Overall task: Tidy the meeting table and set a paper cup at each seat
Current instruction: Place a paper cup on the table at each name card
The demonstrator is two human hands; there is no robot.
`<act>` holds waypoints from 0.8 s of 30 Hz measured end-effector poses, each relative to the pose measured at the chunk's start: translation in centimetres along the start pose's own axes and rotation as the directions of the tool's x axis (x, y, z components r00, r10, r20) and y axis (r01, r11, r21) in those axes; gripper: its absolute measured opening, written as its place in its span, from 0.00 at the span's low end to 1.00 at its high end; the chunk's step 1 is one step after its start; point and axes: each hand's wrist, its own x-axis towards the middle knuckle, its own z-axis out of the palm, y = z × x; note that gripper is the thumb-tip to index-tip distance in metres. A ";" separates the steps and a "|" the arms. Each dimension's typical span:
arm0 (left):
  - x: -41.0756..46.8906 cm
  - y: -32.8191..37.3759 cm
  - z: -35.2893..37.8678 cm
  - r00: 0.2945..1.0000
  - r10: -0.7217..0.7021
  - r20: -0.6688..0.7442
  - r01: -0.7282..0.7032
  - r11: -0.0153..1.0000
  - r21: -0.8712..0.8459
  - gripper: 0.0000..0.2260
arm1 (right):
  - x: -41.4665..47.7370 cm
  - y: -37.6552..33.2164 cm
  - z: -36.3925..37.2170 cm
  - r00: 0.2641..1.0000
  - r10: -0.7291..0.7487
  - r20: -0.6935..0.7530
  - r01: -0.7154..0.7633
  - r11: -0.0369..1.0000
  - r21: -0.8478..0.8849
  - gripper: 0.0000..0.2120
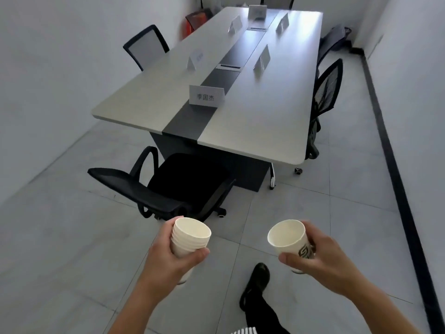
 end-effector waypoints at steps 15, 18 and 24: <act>26.8 6.2 0.4 0.998 -0.039 -0.051 0.035 0.998 -0.061 0.33 | 33.1 -5.3 -5.1 0.994 -0.071 0.081 0.072 0.997 0.001 0.27; 31.6 5.1 -0.9 0.996 -0.079 -0.049 0.075 0.994 -0.082 0.34 | 38.4 -5.8 -4.9 0.996 -0.042 0.072 0.042 0.999 0.011 0.27; 42.1 4.9 -4.4 0.992 -0.084 -0.091 0.075 0.992 -0.097 0.33 | 48.6 -7.8 -5.0 0.997 0.060 -0.039 -0.060 0.998 0.017 0.25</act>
